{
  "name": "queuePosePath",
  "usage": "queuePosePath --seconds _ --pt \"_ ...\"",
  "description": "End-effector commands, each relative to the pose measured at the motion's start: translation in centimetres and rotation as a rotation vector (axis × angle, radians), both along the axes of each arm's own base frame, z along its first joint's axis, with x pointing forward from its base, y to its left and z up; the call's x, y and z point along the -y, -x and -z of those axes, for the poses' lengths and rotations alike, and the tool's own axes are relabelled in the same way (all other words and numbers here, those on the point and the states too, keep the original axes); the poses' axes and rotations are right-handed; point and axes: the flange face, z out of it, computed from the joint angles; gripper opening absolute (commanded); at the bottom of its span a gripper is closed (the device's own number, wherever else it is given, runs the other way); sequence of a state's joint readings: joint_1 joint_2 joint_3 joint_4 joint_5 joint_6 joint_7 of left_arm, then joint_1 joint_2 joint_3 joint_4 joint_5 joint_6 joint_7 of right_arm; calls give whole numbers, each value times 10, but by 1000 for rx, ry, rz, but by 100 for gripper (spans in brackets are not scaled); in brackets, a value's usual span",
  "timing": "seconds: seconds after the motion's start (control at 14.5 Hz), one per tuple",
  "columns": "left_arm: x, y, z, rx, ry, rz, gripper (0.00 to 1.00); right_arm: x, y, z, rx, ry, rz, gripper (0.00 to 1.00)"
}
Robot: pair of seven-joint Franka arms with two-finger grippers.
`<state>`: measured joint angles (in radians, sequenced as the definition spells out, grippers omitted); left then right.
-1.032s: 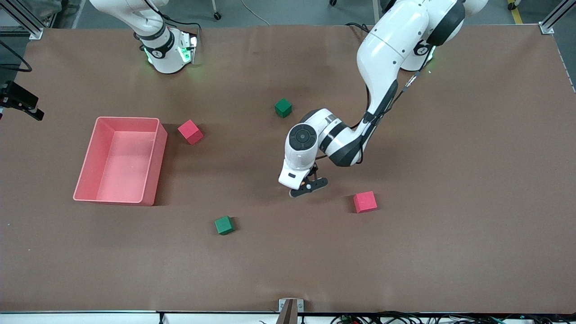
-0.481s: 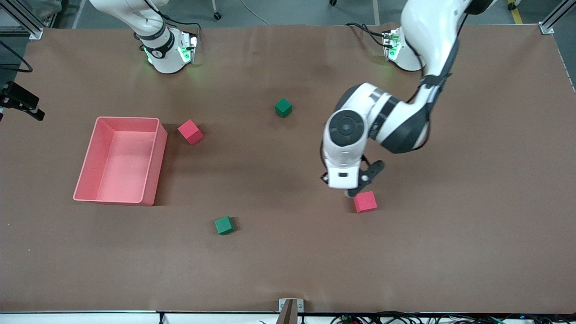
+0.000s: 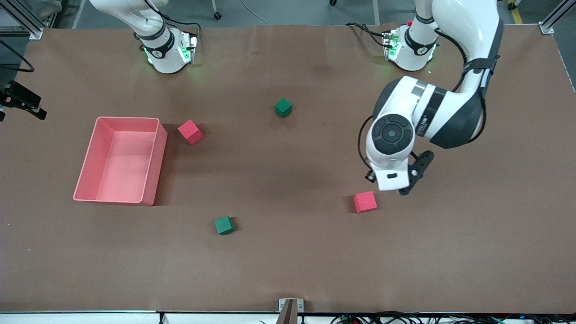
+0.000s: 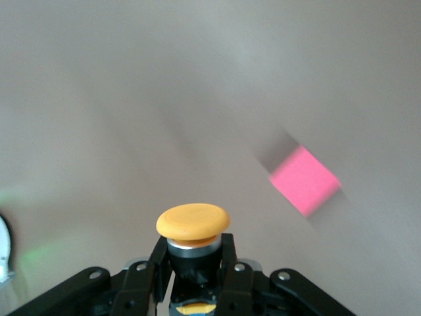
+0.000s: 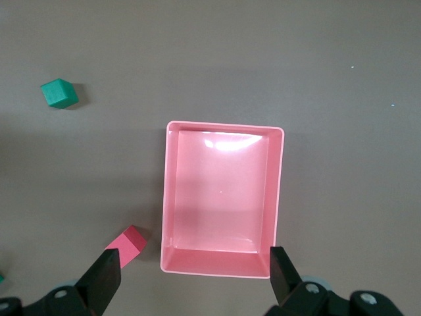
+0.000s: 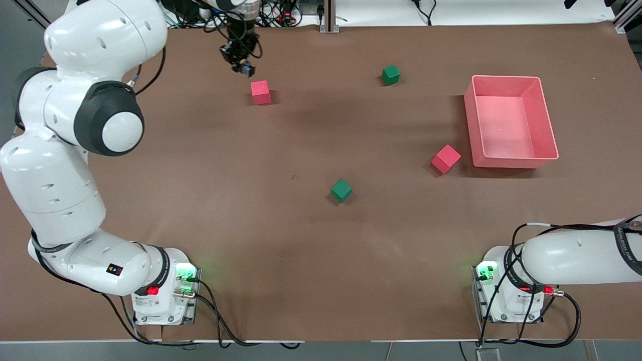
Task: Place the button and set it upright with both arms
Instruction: 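Carry the button with the left gripper toward the table edge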
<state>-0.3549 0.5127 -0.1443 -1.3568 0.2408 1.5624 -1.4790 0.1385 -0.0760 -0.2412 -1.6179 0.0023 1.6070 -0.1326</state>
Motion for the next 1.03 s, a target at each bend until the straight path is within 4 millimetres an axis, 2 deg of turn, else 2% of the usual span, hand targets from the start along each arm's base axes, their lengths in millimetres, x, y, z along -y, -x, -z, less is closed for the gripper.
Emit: queuePosePath --seconds 0.0,0.14,0.21,0.48,0.96 --pt "-24 11 18 16 -150 -56 0 -10 4 3 -25 -3 -32 100" --pt "-53 8 37 29 -248 -98 0 -13 5 0 -25 -4 -38 100" --pt "-62 8 45 32 -287 -92 0 -12 5 0 -25 -4 -37 100" --pt "-127 -1 79 75 -492 -134 0 -6 6 0 -22 -6 -54 100" --pt "-216 -9 178 251 -831 -156 0 -6 6 0 -22 -7 -54 100"
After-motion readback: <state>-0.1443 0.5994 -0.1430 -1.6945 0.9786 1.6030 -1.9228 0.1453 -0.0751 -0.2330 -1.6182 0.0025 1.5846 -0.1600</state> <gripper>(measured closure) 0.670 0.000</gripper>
